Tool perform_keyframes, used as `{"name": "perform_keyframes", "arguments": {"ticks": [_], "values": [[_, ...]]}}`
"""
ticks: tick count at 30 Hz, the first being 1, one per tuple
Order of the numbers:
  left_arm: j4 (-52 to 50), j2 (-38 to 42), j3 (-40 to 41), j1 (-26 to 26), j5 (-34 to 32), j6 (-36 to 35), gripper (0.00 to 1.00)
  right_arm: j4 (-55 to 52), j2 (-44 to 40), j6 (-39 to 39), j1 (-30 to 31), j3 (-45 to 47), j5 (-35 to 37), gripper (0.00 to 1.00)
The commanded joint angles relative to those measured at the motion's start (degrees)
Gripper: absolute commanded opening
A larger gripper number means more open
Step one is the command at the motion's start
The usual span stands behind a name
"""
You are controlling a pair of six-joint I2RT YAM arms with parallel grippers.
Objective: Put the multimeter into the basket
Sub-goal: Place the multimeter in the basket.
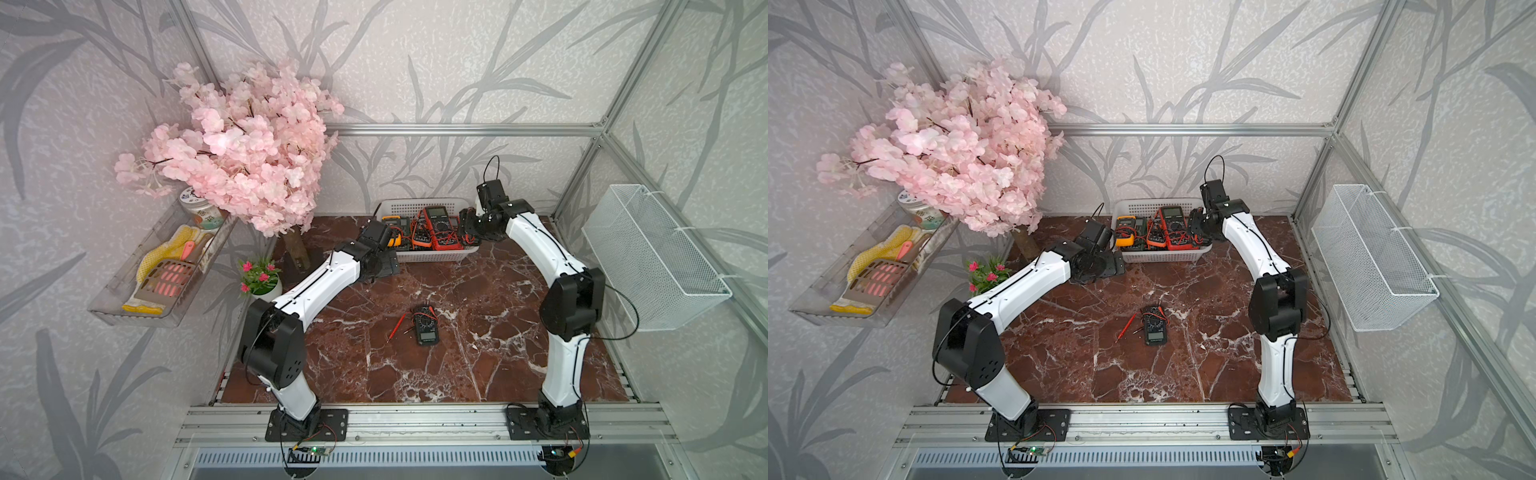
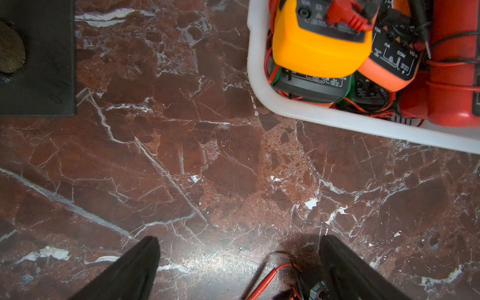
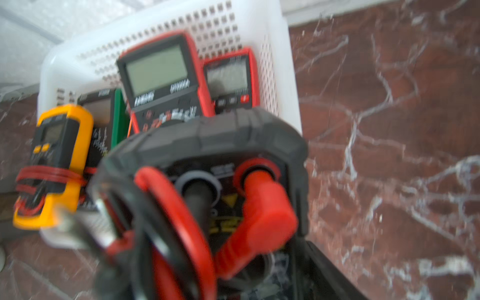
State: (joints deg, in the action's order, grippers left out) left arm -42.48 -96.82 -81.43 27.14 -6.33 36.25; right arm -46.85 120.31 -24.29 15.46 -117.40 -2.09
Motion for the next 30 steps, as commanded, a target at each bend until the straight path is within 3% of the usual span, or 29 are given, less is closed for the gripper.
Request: {"name": "perform_keyframes", "arguments": {"ticks": [1,9,20,23,25,27,30], "values": [[-2.2,-0.8,-0.9,-0.1,0.3,-2.0,1.0,-1.6,6.0,3.5,-0.5,-10.1,-0.4,0.46],[-2.8,-0.8,-0.5,-0.1,1.2,-2.8,1.0,-13.4,25.8,6.6,-0.6,-39.7,1.3,0.47],[-2.1,-0.8,-0.1,-0.1,2.8,-2.5,1.0,-11.3,28.4,5.8,-1.0,-37.1,0.1,0.52],[-2.1,-1.2,-0.5,-0.1,3.2,-2.4,1.0,-11.7,28.8,6.2,-0.6,-36.7,0.4,0.62],[-2.0,-1.3,-0.7,-0.1,3.3,-2.3,1.0,-11.6,28.9,6.2,-0.4,-36.6,0.5,0.79],[-2.0,-1.2,-0.9,-0.2,3.3,-2.4,1.0,-11.6,28.9,6.1,-0.3,-36.8,0.5,0.89],[-2.0,-0.9,-0.8,-0.1,3.3,-2.2,1.0,-11.5,28.4,5.8,-0.1,-36.8,0.4,0.95]]}}
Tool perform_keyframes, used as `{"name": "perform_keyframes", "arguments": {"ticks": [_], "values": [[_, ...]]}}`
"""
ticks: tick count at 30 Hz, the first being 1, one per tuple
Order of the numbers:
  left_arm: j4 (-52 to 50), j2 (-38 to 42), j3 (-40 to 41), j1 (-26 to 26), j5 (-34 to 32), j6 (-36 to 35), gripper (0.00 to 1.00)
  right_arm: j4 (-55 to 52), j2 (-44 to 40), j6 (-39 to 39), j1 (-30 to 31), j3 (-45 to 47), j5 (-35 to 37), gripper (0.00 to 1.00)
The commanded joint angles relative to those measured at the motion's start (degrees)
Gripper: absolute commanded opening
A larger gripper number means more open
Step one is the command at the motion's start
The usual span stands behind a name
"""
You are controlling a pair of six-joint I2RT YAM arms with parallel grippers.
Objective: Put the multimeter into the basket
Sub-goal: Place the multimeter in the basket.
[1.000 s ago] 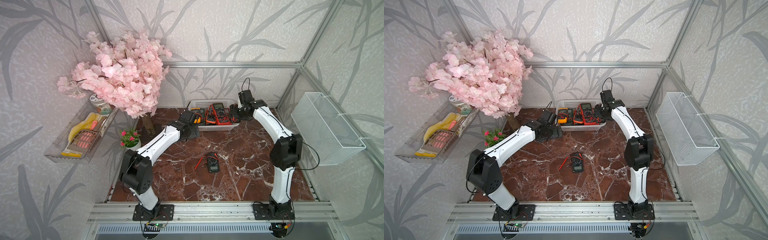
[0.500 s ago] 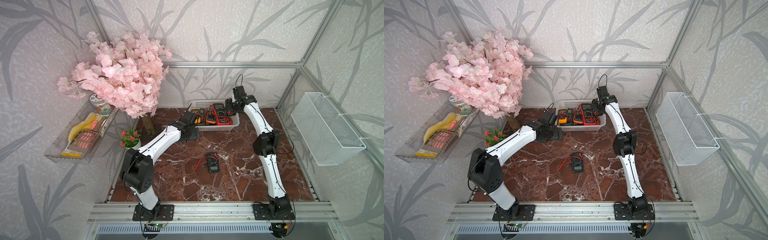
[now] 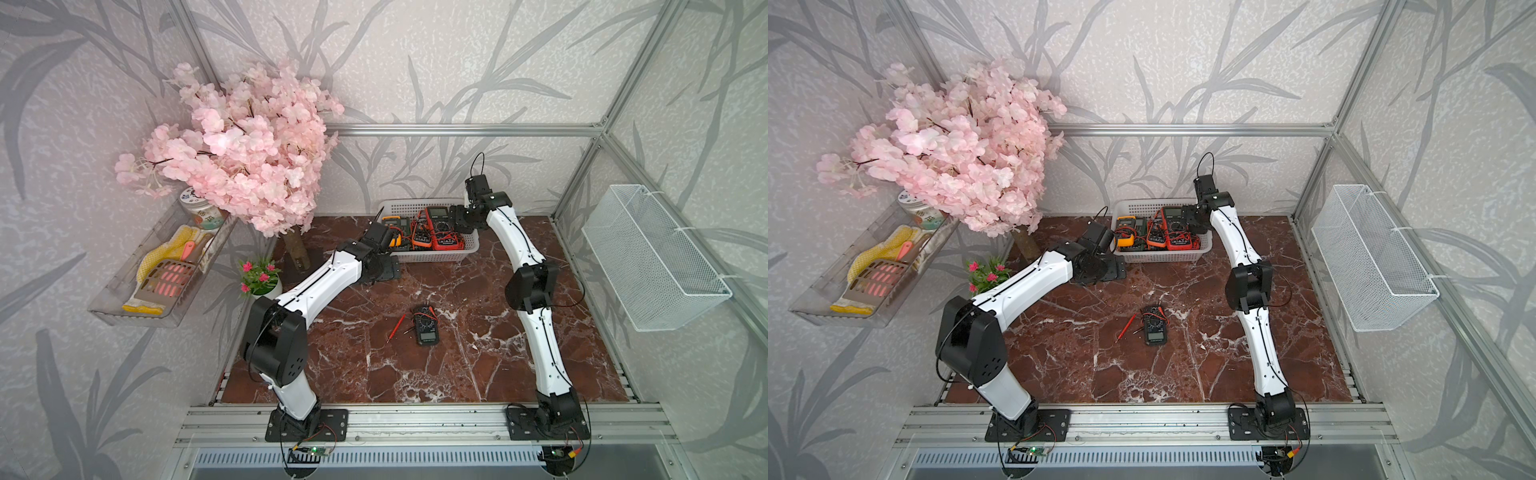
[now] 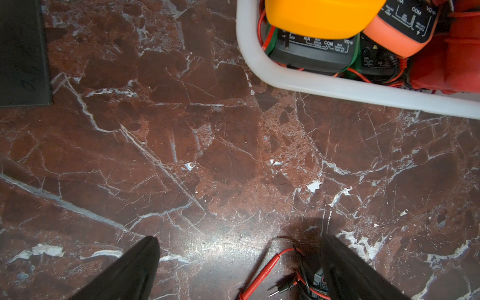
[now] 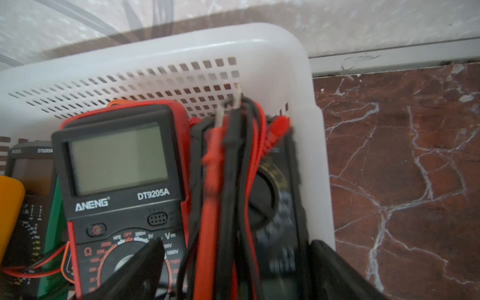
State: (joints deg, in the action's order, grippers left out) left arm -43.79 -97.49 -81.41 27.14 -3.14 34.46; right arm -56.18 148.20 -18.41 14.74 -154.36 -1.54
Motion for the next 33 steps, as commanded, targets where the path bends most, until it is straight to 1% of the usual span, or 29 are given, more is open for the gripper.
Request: {"name": "perform_keyframes", "arguments": {"ticks": [1,9,14,17,23,29,33], "values": [[-0.7,-0.1,-0.8,-0.1,0.0,-0.4,1.0,-2.2,0.3,-0.3,0.6,0.2,-0.2,0.97],[-0.5,0.6,-0.4,-0.1,0.6,0.9,1.0,-3.1,-3.4,-1.6,0.8,1.3,-1.4,1.0],[0.0,1.8,0.7,0.8,0.8,3.9,1.0,-3.6,-8.8,-3.1,0.9,5.3,-2.6,0.99],[0.5,2.4,1.7,2.2,0.5,6.5,1.0,-3.2,-13.0,-3.6,1.0,10.1,-2.8,0.99],[1.1,2.6,3.0,6.3,-1.4,12.0,1.0,1.9,-24.7,-3.7,1.1,25.2,-2.0,0.99],[-0.3,0.9,2.7,10.7,-2.5,15.4,1.0,10.1,-38.2,-6.6,1.1,45.5,-3.3,0.99],[-2.2,0.3,3.3,13.5,-3.1,17.2,1.0,14.1,-45.2,-8.4,1.1,57.2,-4.8,0.99]]}}
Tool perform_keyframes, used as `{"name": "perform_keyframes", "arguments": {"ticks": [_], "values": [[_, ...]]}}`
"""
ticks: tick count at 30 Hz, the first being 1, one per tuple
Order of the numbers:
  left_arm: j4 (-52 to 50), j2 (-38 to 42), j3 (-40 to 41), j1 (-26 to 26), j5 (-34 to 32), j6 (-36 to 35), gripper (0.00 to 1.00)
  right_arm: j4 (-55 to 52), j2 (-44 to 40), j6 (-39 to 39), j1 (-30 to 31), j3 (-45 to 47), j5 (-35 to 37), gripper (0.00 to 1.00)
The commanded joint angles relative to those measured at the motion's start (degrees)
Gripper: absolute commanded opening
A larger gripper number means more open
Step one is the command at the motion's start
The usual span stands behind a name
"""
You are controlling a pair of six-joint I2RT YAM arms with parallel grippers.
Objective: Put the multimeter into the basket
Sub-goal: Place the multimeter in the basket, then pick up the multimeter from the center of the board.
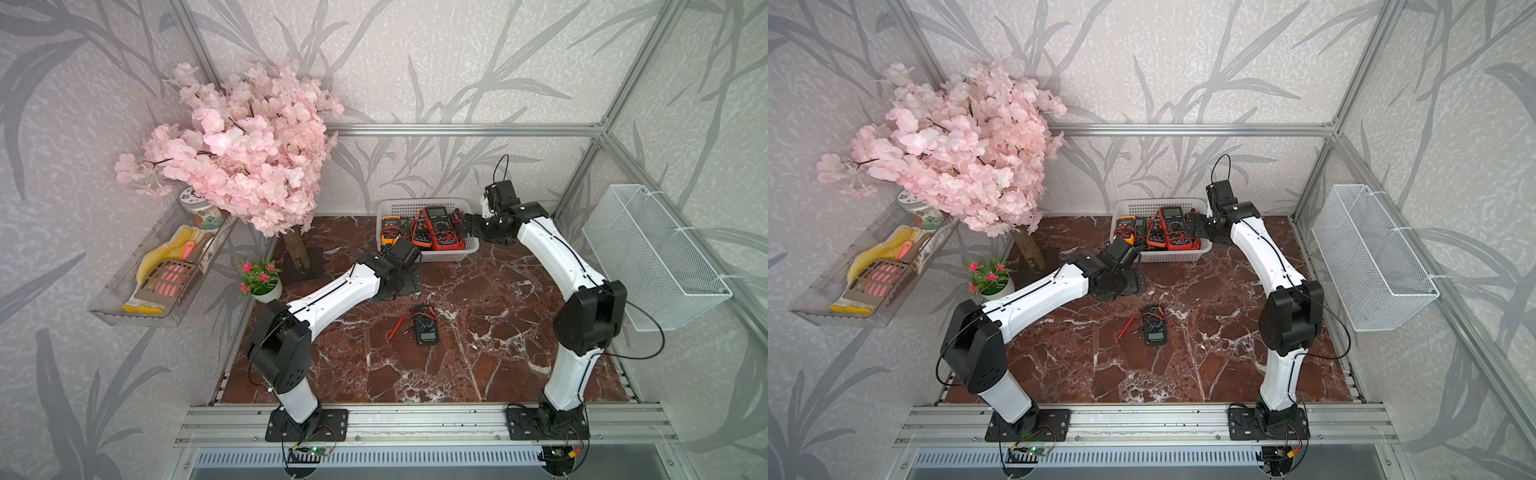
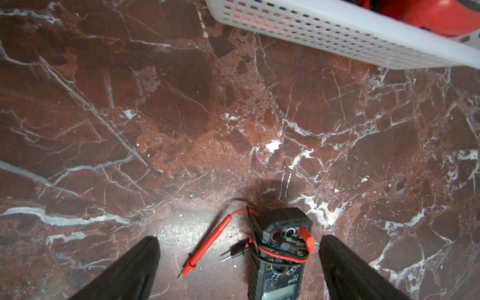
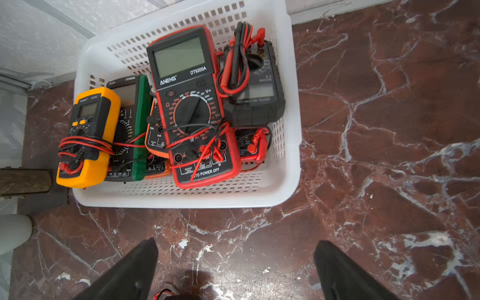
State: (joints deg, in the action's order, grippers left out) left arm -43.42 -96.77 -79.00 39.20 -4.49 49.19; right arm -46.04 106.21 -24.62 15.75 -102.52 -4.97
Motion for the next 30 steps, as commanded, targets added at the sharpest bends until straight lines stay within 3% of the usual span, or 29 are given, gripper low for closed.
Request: {"name": "perform_keyframes", "arguments": {"ticks": [1,7,15,23,30], "values": [[-3.0,-0.3,1.1,2.1,-2.1,2.8,1.0,4.2,-4.7,-2.4,0.2,7.7,-1.7,0.99],[-4.0,2.0,3.3,2.5,-4.4,3.7,1.0,3.8,-14.1,-3.5,4.3,21.9,-2.4,0.99],[-10.5,4.4,3.6,0.1,-7.7,-0.4,1.0,4.5,-21.8,-13.0,18.2,34.7,2.6,0.99],[-10.7,16.2,13.3,-11.0,-6.7,-5.0,1.0,5.0,-18.7,-22.2,30.2,35.7,8.7,0.99],[-8.1,23.9,18.3,-16.1,-6.9,-7.8,1.0,3.2,-11.3,-24.3,34.9,31.6,10.7,0.99]]}}
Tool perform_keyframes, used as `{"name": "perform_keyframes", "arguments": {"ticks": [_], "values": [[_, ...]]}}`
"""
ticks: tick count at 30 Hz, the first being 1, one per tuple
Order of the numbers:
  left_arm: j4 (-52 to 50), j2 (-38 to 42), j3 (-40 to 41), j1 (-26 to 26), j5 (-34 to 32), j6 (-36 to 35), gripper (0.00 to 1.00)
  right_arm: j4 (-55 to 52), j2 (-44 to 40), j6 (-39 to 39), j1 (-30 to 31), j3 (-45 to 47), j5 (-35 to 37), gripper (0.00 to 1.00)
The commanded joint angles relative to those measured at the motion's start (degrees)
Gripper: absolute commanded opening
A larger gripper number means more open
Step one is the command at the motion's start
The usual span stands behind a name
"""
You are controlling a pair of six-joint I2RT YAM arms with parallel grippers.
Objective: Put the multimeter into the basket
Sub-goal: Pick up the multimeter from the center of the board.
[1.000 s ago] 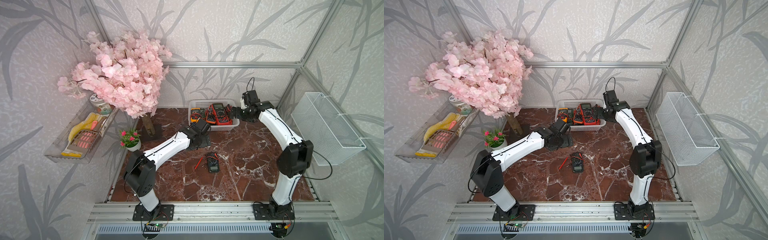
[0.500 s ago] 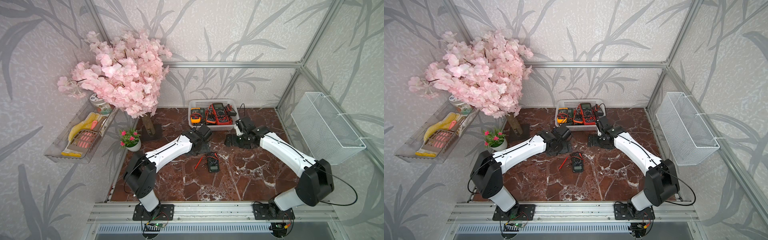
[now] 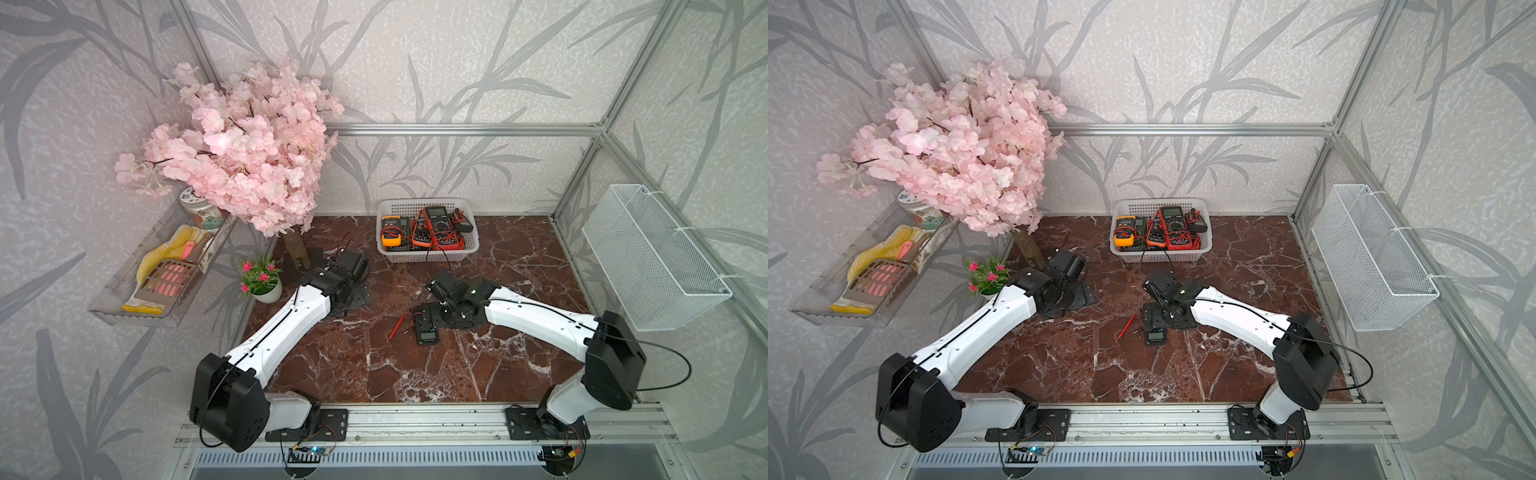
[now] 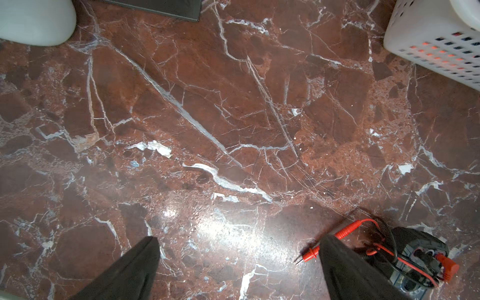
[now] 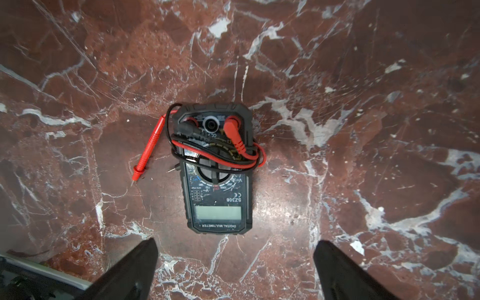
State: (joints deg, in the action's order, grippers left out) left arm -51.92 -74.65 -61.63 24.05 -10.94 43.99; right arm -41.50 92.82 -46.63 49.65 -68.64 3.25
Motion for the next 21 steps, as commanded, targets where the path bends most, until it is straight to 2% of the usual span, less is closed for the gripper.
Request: {"name": "perform_keyframes", "arguments": {"ticks": [1,14,21], "values": [[0.2,2.2,1.1,-1.4,-0.4,-2.9,1.0,-1.4,3.1,-2.6,1.4,-2.5,2.5,0.99],[-0.8,7.3,2.7,-4.8,1.4,-4.5,1.0,-0.8,13.6,-2.8,2.0,-5.8,0.1,1.0],[-0.6,8.0,3.4,-5.4,1.8,-4.2,1.0,-0.8,17.6,-1.9,2.0,-8.7,-1.3,0.95]]}}
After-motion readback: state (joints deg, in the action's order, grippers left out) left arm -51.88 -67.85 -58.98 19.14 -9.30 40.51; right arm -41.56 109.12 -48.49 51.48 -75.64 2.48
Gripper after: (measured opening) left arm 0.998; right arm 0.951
